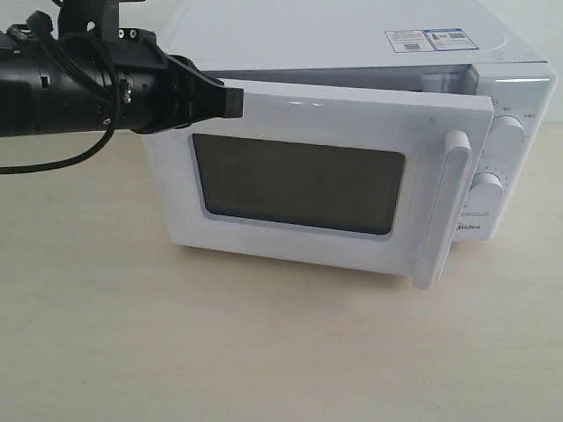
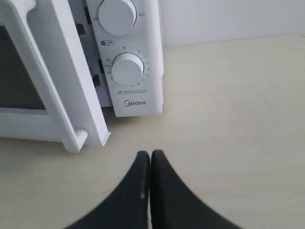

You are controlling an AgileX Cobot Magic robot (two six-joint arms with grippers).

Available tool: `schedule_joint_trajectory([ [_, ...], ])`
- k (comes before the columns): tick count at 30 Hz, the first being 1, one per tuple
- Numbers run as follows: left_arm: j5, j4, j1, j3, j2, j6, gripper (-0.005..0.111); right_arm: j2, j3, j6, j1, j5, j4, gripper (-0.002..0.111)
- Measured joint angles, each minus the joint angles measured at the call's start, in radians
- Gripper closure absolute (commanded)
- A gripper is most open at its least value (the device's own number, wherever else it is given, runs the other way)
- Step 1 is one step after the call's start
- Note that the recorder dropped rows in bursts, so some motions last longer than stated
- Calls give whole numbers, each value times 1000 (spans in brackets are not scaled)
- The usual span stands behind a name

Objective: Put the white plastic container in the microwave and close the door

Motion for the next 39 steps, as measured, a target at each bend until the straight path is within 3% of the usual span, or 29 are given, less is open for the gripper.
schedule_joint_trajectory([
  [8,159,89,0,20,-57,51,103,0,0,0,0,0,2,108],
  [14,172,218,0,179,-302,33,103,0,0,0,0,0,2,108],
  [20,162,223,0,387,-621,-204,103,0,0,0,0,0,2,108],
  [29,163,223,0,508,-953,-298,103,0,0,-3,0,-4,-1,108],
  [33,163,223,0,584,-1071,-302,103,0,0,-32,0,-112,-17,108],
  [39,130,221,0,700,-1163,-339,103,0,0,-52,0,-482,-21,108],
])
